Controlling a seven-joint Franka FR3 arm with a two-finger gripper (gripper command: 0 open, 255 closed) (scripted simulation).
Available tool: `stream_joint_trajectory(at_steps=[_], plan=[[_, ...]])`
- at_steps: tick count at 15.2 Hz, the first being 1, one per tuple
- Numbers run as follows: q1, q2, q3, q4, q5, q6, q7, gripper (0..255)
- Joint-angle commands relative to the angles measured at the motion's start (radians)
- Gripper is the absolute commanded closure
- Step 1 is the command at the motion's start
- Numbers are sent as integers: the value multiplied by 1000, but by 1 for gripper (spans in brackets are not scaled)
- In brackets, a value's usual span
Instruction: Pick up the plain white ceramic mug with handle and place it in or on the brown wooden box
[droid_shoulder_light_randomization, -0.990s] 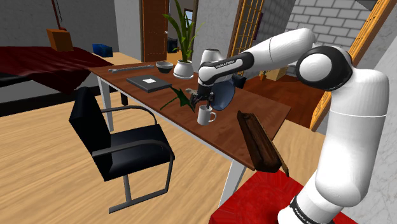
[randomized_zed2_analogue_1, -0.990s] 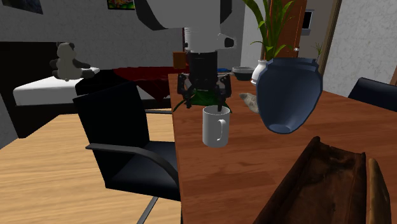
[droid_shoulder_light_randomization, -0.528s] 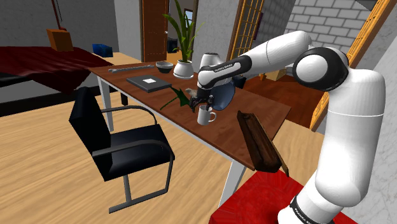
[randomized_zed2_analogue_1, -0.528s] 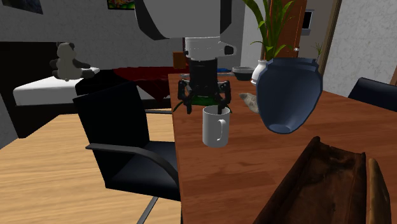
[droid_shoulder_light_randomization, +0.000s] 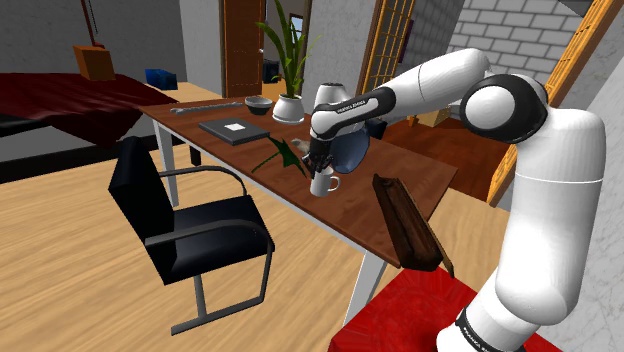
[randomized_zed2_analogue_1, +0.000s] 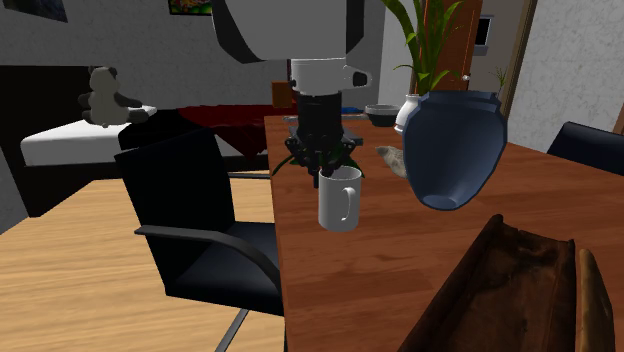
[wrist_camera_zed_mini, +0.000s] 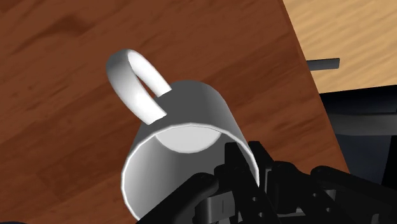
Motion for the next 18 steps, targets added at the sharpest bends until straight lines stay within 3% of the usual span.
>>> stream_joint_trajectory(at_steps=[1, 5, 18], plan=[[0, 0, 0, 0, 0, 0, 0, 255], [0, 0, 0, 0, 0, 0, 0, 255], [0, -61, 2, 92, 5, -153, -7, 255]])
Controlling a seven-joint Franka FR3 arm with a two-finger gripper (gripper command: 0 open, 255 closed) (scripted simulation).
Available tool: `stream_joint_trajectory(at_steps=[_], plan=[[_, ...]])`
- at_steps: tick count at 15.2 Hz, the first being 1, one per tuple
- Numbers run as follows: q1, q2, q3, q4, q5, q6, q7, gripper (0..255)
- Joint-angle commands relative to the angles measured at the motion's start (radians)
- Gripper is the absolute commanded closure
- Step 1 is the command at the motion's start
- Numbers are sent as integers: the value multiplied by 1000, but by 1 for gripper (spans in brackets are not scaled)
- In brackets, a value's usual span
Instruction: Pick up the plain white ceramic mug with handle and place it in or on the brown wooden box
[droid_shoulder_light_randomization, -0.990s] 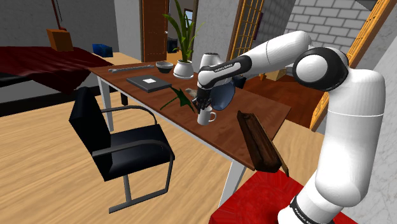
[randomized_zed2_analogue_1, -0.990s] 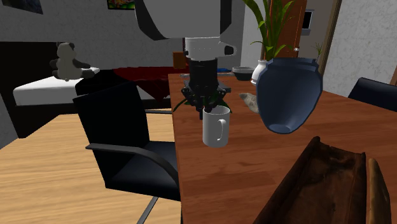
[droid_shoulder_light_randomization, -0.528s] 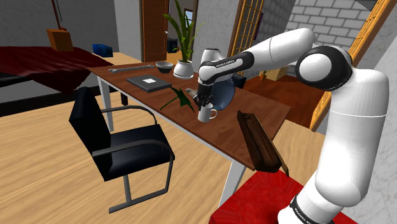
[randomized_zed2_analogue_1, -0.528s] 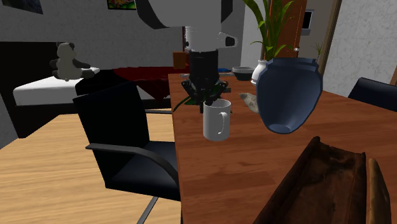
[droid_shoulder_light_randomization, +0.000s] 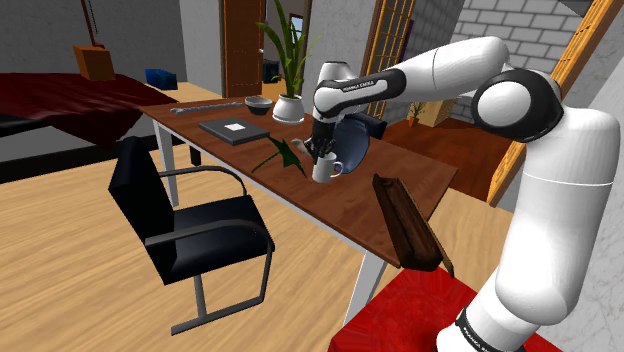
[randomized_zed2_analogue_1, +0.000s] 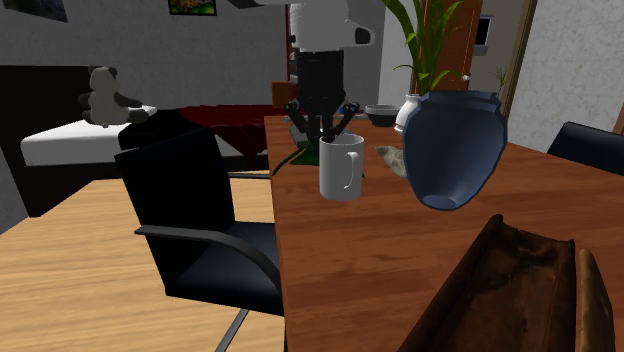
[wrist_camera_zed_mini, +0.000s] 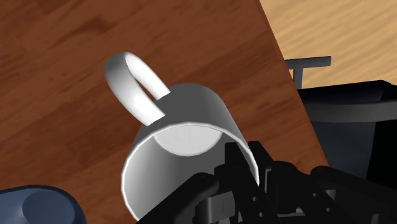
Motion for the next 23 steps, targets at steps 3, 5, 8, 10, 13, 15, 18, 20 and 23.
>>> stream_joint_trajectory(at_steps=[3, 5, 8, 10, 13, 15, 18, 20, 23], plan=[[1, -13, 1, 36, 1, -49, -1, 255], [1, -19, 1, 55, 2, -74, -2, 255], [1, -25, 1, 87, 2, -112, -3, 255], [1, -29, 1, 109, 3, -138, -4, 255], [1, -32, 1, 145, 3, -177, -6, 255], [1, -33, 1, 170, 3, -203, -6, 255], [1, -33, 1, 211, 4, -244, -8, 255], [2, -32, 1, 231, 4, -263, -8, 255], [-17, -155, -9, 72, 10, -227, -36, 255]])
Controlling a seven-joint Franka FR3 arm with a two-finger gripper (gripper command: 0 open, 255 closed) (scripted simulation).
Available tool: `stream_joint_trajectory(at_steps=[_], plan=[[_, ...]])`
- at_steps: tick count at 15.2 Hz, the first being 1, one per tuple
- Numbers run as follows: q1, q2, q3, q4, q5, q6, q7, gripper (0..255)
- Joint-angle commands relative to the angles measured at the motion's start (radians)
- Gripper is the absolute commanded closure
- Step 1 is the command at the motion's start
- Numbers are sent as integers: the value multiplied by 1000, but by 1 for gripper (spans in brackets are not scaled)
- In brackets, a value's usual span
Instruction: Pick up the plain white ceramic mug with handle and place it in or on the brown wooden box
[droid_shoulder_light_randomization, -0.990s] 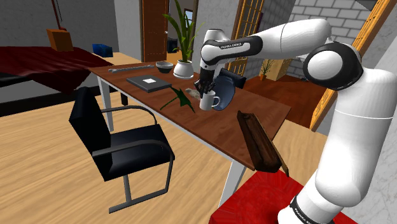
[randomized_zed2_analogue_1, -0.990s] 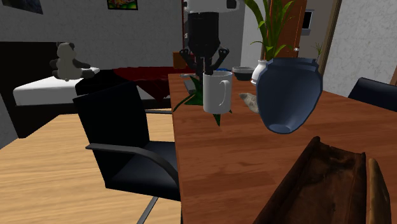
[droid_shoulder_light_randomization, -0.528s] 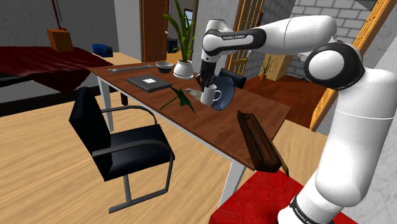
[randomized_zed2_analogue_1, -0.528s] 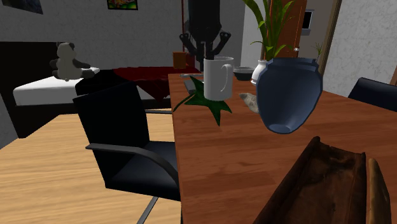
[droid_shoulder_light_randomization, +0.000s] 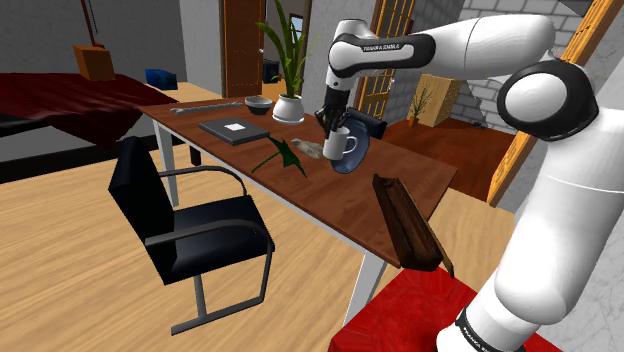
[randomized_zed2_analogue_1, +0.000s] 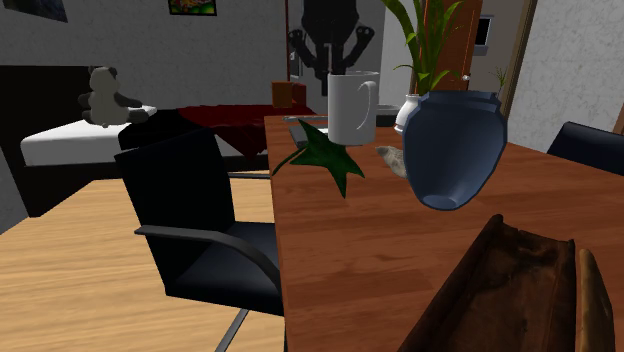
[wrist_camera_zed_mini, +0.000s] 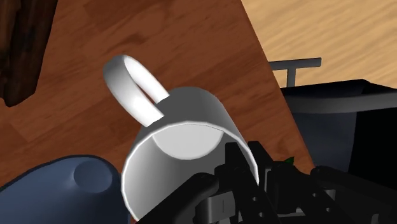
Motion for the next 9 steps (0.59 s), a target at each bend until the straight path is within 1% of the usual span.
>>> stream_joint_trajectory(at_steps=[1, 5, 9], plan=[[-10, -75, -7, -90, 3, 14, -17, 255], [-33, -224, -26, -260, 6, 37, -60, 255], [-55, -365, -52, -403, 2, 41, -105, 255]])
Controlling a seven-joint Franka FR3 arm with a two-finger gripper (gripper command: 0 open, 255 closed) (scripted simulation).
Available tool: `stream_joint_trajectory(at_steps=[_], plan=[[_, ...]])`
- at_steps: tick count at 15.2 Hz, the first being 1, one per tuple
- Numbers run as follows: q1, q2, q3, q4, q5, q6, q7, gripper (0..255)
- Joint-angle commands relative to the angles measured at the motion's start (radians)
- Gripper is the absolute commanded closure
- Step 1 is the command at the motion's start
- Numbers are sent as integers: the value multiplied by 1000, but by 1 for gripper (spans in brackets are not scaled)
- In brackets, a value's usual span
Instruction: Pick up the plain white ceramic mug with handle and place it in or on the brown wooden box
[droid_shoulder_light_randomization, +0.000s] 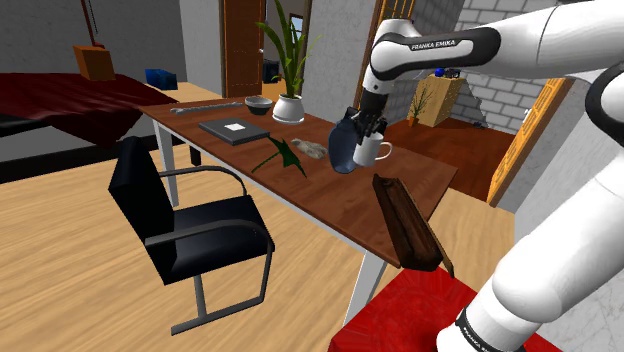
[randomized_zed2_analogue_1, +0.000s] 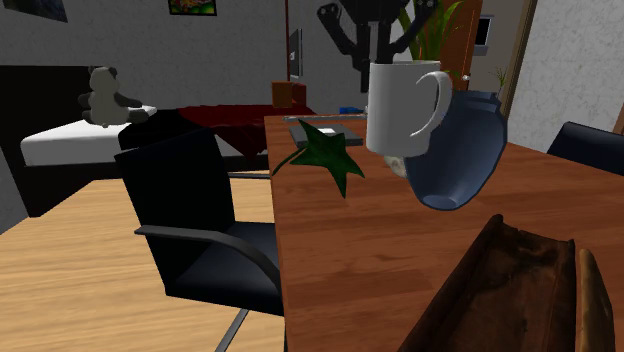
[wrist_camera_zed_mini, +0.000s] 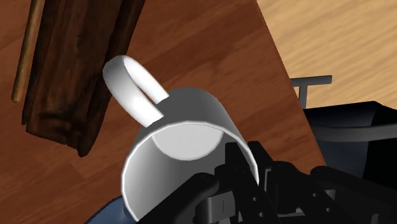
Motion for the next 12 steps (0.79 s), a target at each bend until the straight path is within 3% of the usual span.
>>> stream_joint_trajectory(at_steps=[1, 12], plan=[[-11, -68, -14, -68, -3, 0, -24, 255], [-83, -428, -110, -342, -61, -79, -164, 255]])
